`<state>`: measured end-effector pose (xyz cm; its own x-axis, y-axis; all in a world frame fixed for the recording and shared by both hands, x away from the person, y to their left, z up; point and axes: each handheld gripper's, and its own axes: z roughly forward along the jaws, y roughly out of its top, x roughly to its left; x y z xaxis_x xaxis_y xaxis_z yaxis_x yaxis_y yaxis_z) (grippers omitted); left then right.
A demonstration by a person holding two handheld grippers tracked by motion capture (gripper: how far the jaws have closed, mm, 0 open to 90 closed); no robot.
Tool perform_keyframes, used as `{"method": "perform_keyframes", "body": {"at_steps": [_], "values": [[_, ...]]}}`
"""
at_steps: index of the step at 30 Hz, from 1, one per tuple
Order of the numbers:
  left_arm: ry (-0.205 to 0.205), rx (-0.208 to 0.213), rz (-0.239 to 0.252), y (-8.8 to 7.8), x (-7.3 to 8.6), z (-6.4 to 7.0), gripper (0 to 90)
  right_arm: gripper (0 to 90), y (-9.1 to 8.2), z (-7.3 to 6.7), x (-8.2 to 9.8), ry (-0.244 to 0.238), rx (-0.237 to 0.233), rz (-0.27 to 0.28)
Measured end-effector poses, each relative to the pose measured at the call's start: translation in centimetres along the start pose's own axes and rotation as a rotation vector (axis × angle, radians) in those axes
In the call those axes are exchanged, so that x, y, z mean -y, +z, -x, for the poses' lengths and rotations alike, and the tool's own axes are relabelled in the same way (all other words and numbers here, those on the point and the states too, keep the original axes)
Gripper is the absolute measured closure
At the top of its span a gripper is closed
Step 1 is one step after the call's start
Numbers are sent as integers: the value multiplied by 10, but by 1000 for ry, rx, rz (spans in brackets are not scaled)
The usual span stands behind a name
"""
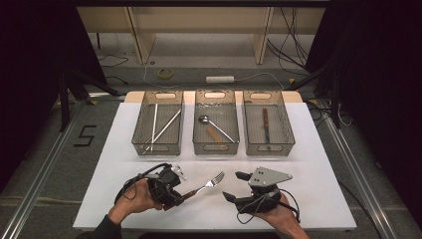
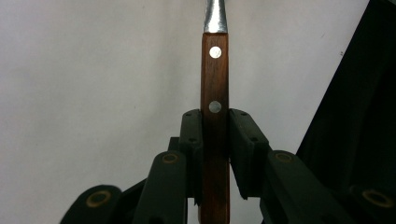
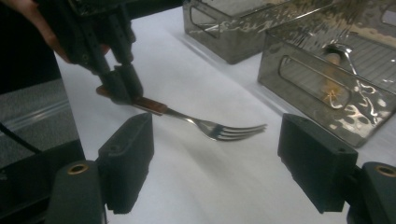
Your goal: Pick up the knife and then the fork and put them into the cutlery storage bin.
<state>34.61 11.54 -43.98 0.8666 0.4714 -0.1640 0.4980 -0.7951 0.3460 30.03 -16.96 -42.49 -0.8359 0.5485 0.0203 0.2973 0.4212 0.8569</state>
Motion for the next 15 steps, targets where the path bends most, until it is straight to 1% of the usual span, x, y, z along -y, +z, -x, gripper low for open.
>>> {"method": "perform_keyframes", "body": {"at_steps": [2,3,6,7,9,11,13,15], "values": [[11,6,-4,1,-5,1,754,280,4,-3,0,-23,-4,-8],[10,8,-2,1,-7,2,754,280,5,-5,0,-34,-6,-17],[32,10,-13,3,-14,5,754,280,10,-9,0,-69,-13,-29],[31,14,-14,4,-15,6,754,281,11,-10,0,-81,-12,-37],[42,18,-15,5,-19,9,754,281,14,-14,0,-108,-10,-46],[55,22,-22,6,-24,11,754,283,17,-17,1,-139,-11,-56],[58,31,-17,6,-28,13,754,285,20,-20,1,-171,-3,-71],[72,34,-20,6,-31,15,754,289,24,-23,2,-209,5,-82]]}}
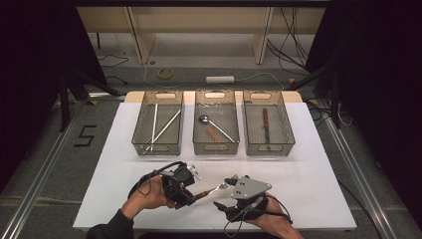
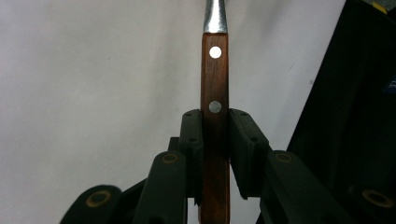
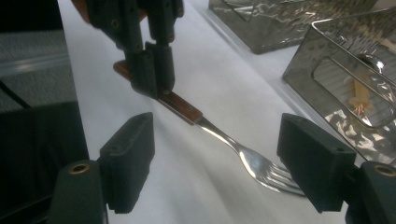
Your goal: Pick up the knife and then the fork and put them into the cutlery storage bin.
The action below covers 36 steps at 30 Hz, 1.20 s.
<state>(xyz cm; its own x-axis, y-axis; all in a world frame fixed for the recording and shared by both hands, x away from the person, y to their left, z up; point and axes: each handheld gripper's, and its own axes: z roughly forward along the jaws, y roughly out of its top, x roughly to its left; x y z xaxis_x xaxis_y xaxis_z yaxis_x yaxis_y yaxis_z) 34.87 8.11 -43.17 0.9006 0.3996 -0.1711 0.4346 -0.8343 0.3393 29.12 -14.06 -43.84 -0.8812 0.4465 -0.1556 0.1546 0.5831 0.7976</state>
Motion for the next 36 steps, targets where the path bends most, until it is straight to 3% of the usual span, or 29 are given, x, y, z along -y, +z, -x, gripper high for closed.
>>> {"method": "perform_keyframes", "body": {"at_steps": [10,18,28,29,30,31,34,36], "values": [[37,27,-19,1,-9,9,754,316,15,-14,-1,-164,12,-53],[44,35,-23,3,-15,13,754,363,26,-25,1,-313,52,-105],[67,60,-38,3,-24,18,754,490,33,-33,3,-409,71,-153],[67,60,-38,3,-24,18,754,506,33,-32,4,-444,64,-161],[69,62,-42,3,-24,19,754,526,34,-34,4,-427,78,-153],[73,62,-46,3,-25,19,754,547,34,-33,4,-464,73,-162],[68,65,-43,4,-25,19,754,594,35,-35,4,-517,97,-169],[72,69,-46,4,-25,19,754,619,36,-38,5,-513,99,-168]]}}
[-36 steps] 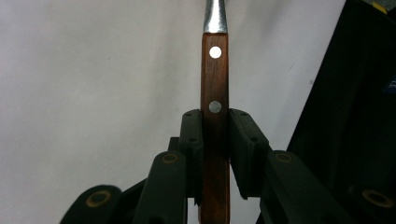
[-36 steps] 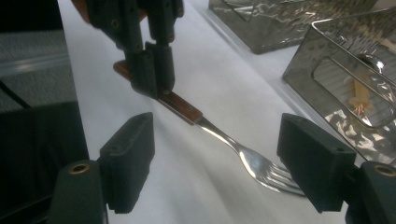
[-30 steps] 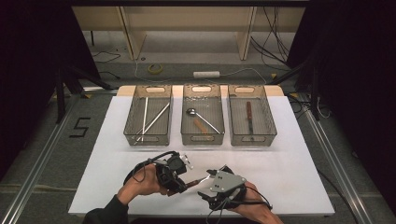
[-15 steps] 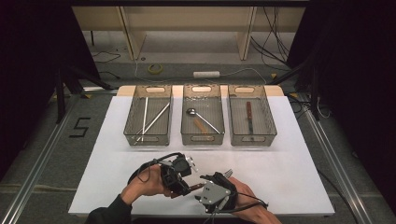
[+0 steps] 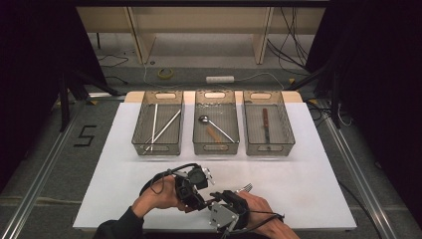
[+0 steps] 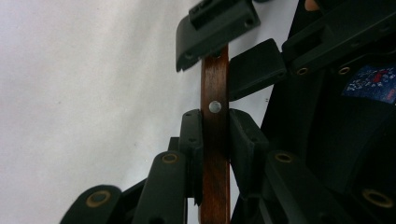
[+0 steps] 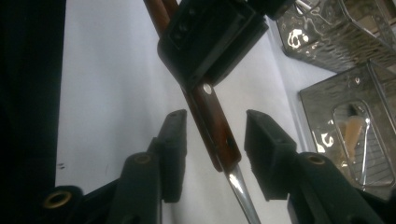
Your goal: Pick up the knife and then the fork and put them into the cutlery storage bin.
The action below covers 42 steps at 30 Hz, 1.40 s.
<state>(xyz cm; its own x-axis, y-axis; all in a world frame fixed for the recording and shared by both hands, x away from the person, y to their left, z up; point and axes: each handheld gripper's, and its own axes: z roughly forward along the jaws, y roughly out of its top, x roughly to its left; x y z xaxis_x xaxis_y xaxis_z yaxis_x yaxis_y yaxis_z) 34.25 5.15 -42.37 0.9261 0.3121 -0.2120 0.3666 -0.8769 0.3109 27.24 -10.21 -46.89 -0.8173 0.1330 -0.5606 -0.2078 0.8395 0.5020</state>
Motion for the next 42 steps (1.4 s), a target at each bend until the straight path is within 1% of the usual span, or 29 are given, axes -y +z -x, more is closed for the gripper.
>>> {"method": "perform_keyframes", "body": {"at_steps": [1,2,3,5,6,7,8,11,12,15,20,21,23,25,26,27,28,29,30,32,33,34,35,37,38,39,40,41,42], "values": [[-3,6,5,0,0,1,754,630,0,1,0,-43,8,-4],[2,11,5,0,0,1,754,639,1,1,0,-77,17,-4],[1,11,7,0,0,1,754,653,1,-3,-1,-32,18,-12],[-3,8,7,-1,-1,2,754,689,1,-4,-1,-59,35,-7],[-3,10,8,-1,0,2,753,698,1,-5,-1,-66,33,-8],[-4,12,10,-1,0,1,753,704,1,-5,-1,-78,41,-9],[-4,12,11,-1,0,1,753,709,1,-5,-1,-105,45,-7],[-2,9,20,-2,0,2,752,729,1,-7,-2,-142,65,-15],[1,11,23,-3,0,1,752,740,1,-7,-2,-164,69,-17],[7,9,44,-6,0,1,751,777,1,-8,-1,-200,67,-24],[8,8,68,-7,1,0,741,792,0,-7,0,-233,74,-29],[8,0,72,-7,1,0,732,793,0,-7,1,-232,76,-30],[1,-21,91,-10,2,-1,631,794,0,-6,2,-242,76,-41],[0,-36,121,-14,4,-3,536,795,-1,-5,4,-237,79,-45],[-10,-48,137,-15,4,-3,477,795,-1,-4,4,-230,79,-48],[-10,-59,151,-16,5,-4,431,795,-2,-4,5,-229,78,-49],[-9,-72,167,-18,7,-5,399,795,-2,-3,5,-230,85,-48],[-13,-78,182,-20,8,-6,369,795,-3,-1,6,-240,81,-52],[-24,-82,196,-21,9,-6,353,795,-3,-1,6,-228,89,-49],[-28,-102,233,-23,12,-7,321,795,-4,0,7,-210,93,-50],[-33,-103,249,-25,14,-8,310,795,-5,1,8,-226,96,-50],[-37,-108,268,-26,16,-9,302,795,-5,2,8,-231,90,-54],[-42,-115,291,-28,17,-9,289,795,-5,2,8,-220,96,-44],[-50,-126,332,-31,21,-11,273,795,-6,3,10,-209,95,-48],[-53,-130,348,-33,23,-12,267,795,-6,5,11,-226,88,-57],[-57,-130,359,-35,25,-13,260,795,-7,5,12,-206,110,-53],[-68,-124,365,-36,27,-13,255,795,-8,7,12,-203,110,-52],[-66,-129,366,-38,29,-14,250,795,-9,9,13,-208,107,-57],[-66,-138,374,-39,31,-14,245,795,-10,9,14,-195,121,-53]]}}
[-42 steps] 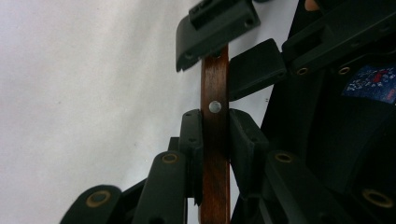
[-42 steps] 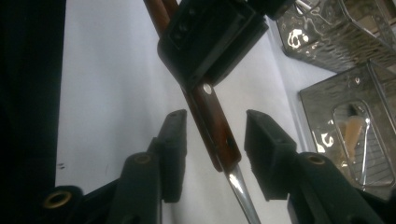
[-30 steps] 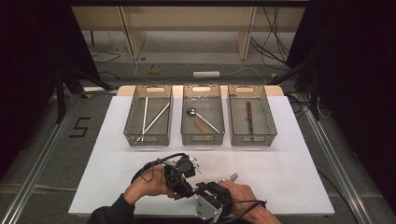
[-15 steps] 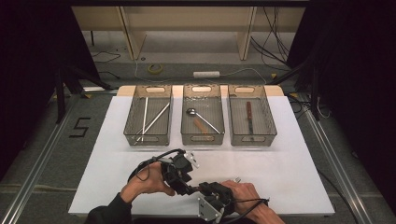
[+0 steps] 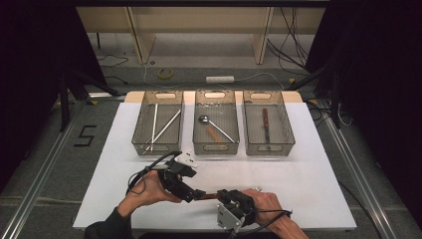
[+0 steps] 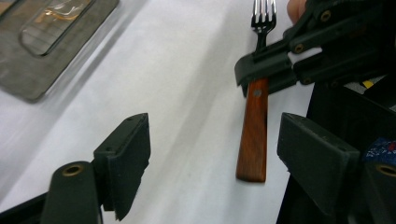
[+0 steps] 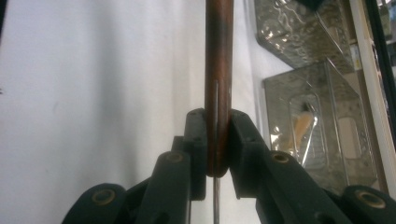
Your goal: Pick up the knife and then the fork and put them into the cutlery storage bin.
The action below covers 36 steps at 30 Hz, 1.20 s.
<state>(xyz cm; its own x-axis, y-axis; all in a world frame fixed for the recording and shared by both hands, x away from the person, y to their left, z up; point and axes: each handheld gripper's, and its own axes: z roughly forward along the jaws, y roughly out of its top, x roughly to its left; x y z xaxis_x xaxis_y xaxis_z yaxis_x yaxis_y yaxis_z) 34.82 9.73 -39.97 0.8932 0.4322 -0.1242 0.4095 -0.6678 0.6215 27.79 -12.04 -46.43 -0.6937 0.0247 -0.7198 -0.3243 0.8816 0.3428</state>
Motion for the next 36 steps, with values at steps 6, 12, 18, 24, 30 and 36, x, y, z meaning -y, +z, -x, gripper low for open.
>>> {"method": "perform_keyframes", "body": {"at_steps": [6,12,18,24,30,36], "values": [[-18,-43,87,-10,8,-6,227,795,-4,7,8,21,13,-6],[-39,-61,132,-17,15,-12,217,795,-6,10,13,48,22,-11],[-40,-96,193,-16,28,-14,216,796,-7,15,17,69,31,-21],[-60,-139,270,-17,44,-17,213,796,-8,21,23,137,62,-28],[-100,-186,349,-21,61,-21,214,796,-10,27,29,193,68,-43],[-148,-224,384,-26,76,-25,214,796,-10,34,37,277,94,-43]]}}
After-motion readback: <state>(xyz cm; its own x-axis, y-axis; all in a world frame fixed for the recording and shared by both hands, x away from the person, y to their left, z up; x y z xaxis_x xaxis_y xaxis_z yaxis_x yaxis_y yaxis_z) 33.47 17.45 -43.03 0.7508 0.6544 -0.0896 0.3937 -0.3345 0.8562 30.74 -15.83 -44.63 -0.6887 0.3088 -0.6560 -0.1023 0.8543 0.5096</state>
